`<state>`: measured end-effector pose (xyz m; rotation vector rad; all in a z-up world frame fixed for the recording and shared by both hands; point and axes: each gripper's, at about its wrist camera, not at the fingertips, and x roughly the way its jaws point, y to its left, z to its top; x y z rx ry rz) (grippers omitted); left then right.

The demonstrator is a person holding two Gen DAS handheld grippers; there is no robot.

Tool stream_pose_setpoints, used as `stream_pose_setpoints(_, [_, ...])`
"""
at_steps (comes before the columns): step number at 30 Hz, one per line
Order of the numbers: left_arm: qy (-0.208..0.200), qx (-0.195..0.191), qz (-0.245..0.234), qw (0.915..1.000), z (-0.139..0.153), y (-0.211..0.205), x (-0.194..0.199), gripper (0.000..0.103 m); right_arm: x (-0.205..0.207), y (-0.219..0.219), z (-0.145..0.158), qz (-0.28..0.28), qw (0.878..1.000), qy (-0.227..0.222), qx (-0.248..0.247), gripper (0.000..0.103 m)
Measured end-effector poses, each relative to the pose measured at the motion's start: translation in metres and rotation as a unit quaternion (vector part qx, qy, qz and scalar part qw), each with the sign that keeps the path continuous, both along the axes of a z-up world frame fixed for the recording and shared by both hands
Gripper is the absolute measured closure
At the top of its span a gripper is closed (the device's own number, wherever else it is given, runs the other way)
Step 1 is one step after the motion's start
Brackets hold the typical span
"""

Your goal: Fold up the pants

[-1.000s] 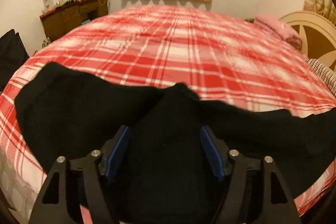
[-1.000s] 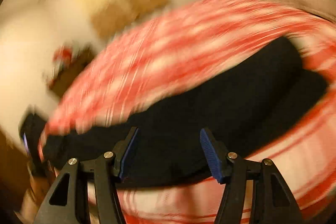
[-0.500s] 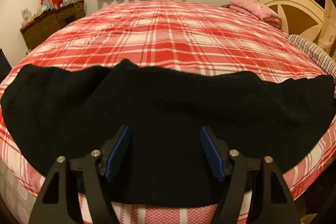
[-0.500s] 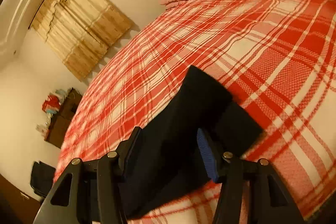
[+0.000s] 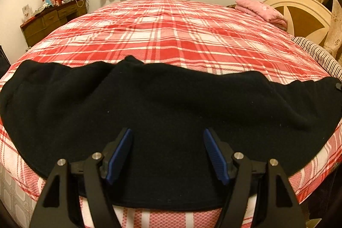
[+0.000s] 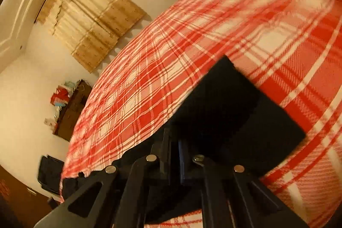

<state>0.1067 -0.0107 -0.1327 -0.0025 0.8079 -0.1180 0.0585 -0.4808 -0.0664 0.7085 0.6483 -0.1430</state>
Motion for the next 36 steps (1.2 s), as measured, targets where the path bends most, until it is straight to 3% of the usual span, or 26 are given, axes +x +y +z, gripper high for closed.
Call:
stream_pose_setpoints(3, [0.000,-0.002,0.000,1.0000,0.000,0.001,0.000,0.030,-0.012,0.008,0.013,-0.005,1.000,0.000,-0.011,0.098])
stream_pose_setpoints(6, [0.000,-0.002,0.000,1.0000,0.000,0.000,0.000,0.030,-0.023,0.021,0.015,-0.004,0.995,0.032,-0.092,0.097])
stream_pose_setpoints(7, [0.000,-0.001,0.000,1.0000,0.000,0.000,0.000,0.030,-0.024,0.021,0.010,0.003,0.995,0.035,-0.096,0.097])
stream_pose_setpoints(9, [0.000,0.001,-0.002,1.0000,0.001,0.000,0.000,0.030,-0.031,0.005,-0.004,0.007,0.999,0.027,-0.043,0.095])
stream_pose_setpoints(10, [-0.001,0.003,-0.003,1.0000,0.001,-0.002,0.000,0.030,-0.033,-0.008,-0.013,0.003,1.000,0.019,0.007,0.094])
stream_pose_setpoints(12, [-0.001,0.004,-0.004,1.0000,0.001,-0.002,-0.001,0.030,-0.040,-0.026,-0.020,-0.011,0.997,-0.014,0.074,0.081])
stream_pose_setpoints(15, [0.000,0.003,-0.004,1.0000,0.001,-0.002,-0.001,0.030,-0.052,-0.048,-0.017,-0.039,0.990,-0.070,0.112,0.061])
stream_pose_setpoints(17, [0.000,0.005,-0.003,1.0000,0.000,-0.003,-0.001,0.029,-0.056,-0.059,-0.012,-0.058,0.986,-0.090,0.125,0.054])
stream_pose_setpoints(19, [0.000,0.008,-0.003,1.0000,0.000,-0.005,0.000,0.029,-0.054,-0.065,-0.006,-0.058,0.987,-0.090,0.119,0.054])
stream_pose_setpoints(24, [-0.001,0.010,-0.001,0.9999,-0.001,-0.006,0.000,0.028,-0.023,-0.056,-0.005,-0.028,0.997,0.000,0.071,0.054])
stream_pose_setpoints(27, [-0.001,0.010,-0.001,0.9999,-0.001,-0.006,0.000,0.028,-0.009,-0.048,-0.004,-0.009,0.999,0.026,0.033,0.054])
stream_pose_setpoints(29, [-0.001,0.012,-0.002,0.9999,-0.001,-0.007,0.000,0.028,0.001,-0.050,-0.010,-0.002,0.998,0.051,0.033,0.054])
stream_pose_setpoints(33, [-0.001,0.013,-0.002,0.9999,0.000,-0.007,0.000,0.028,0.015,-0.057,-0.009,0.015,0.998,0.058,0.032,0.055])
stream_pose_setpoints(34, [0.000,0.015,-0.001,0.9999,0.000,-0.008,0.000,0.028,0.018,-0.054,-0.005,0.018,0.998,0.059,0.017,0.060])
stream_pose_setpoints(35, [0.000,0.017,0.000,0.9999,0.000,-0.008,0.001,0.028,0.023,-0.048,0.001,0.031,0.997,0.064,-0.005,0.084])
stream_pose_setpoints(36, [0.000,0.018,0.001,0.9998,0.001,-0.009,0.001,0.028,0.025,-0.043,0.005,0.043,0.997,0.062,-0.012,0.092])
